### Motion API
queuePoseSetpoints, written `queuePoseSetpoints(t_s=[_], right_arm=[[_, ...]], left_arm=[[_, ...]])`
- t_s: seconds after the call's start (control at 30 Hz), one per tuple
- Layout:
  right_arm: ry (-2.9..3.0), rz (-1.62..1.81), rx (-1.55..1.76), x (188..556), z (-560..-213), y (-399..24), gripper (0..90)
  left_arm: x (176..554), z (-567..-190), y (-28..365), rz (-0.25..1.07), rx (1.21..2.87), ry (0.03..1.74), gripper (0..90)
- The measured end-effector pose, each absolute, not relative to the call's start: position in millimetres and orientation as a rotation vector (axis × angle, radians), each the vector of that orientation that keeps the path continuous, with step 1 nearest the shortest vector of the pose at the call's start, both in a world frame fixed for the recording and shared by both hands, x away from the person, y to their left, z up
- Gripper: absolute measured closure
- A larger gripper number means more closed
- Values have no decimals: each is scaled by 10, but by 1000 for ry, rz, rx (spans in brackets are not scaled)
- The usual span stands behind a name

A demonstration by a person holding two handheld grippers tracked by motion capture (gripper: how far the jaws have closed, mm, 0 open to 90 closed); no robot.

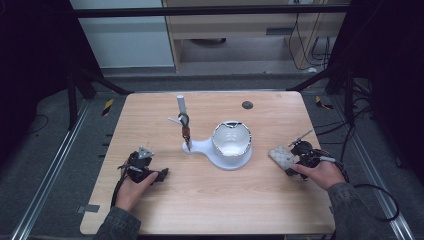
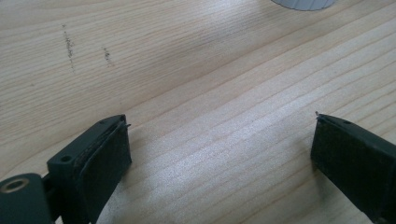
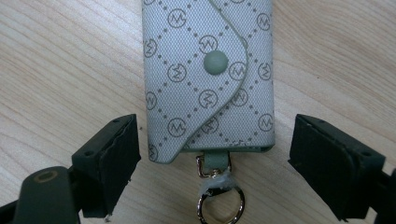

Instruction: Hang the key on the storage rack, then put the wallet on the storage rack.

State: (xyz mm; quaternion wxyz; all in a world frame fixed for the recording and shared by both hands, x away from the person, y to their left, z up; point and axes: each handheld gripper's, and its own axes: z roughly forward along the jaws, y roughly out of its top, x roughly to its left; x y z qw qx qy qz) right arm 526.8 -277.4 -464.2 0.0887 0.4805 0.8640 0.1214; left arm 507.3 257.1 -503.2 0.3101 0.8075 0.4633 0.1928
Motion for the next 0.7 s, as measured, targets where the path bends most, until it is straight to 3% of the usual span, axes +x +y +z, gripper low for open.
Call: queuePoseSetpoints(t_s=[0.7], right_arm=[[2596,359,1426,5311,-4692,-2749,242]], left_arm=[[5067,-5034,2560,511,2135,1216,40]])
